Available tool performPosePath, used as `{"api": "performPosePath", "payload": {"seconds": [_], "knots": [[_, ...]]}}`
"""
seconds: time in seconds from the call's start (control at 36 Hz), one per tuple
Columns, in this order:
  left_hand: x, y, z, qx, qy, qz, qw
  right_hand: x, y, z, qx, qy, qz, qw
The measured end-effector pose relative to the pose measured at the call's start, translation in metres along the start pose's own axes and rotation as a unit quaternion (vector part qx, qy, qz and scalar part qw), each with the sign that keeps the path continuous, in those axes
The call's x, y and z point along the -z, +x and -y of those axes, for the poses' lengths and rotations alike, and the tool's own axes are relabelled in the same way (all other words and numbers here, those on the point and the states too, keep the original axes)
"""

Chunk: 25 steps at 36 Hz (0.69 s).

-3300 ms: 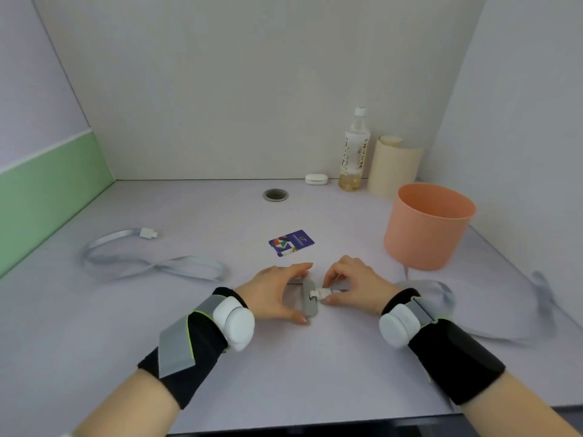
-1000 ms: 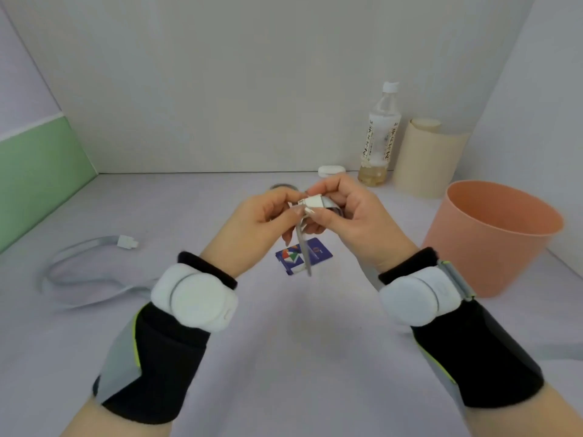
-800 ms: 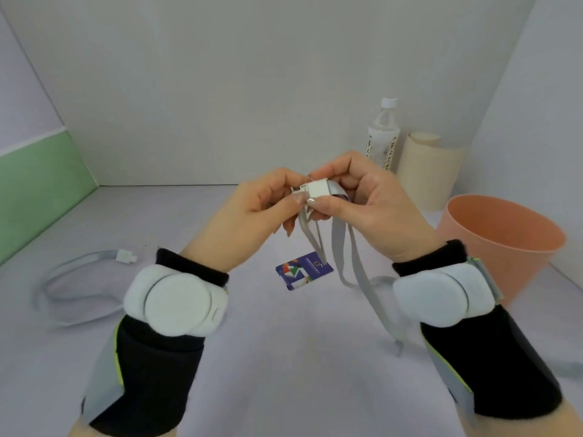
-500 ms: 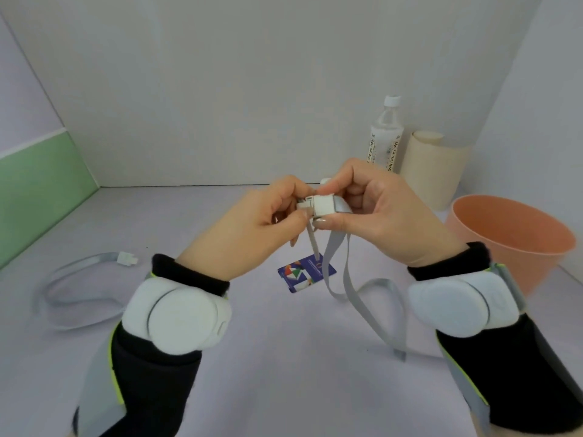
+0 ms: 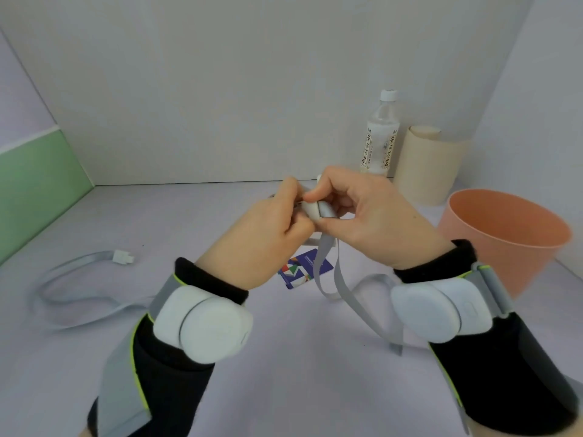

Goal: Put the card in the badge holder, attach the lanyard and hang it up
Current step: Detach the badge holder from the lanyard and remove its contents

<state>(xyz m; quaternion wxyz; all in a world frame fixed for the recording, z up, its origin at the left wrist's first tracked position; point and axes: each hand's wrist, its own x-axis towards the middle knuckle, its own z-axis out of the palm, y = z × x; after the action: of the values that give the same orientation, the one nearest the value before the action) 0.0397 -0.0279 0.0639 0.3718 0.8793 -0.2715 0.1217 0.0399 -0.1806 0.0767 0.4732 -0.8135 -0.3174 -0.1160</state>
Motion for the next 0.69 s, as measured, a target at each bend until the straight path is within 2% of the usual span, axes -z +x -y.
{"api": "performPosePath", "payload": {"seconds": [0.22, 0.36, 0.69], "knots": [[-0.004, 0.0, 0.004, 0.012, -0.013, 0.033, 0.999, -0.003, -0.001, -0.004, -0.016, 0.0, -0.002, 1.0], [-0.003, 0.001, 0.006, 0.027, -0.011, 0.025, 0.999, -0.002, -0.001, -0.01, -0.032, 0.022, -0.009, 0.999], [0.005, 0.003, 0.016, 0.023, -0.174, 0.036, 0.984, 0.007, 0.002, -0.014, -0.066, 0.181, -0.024, 0.981]]}}
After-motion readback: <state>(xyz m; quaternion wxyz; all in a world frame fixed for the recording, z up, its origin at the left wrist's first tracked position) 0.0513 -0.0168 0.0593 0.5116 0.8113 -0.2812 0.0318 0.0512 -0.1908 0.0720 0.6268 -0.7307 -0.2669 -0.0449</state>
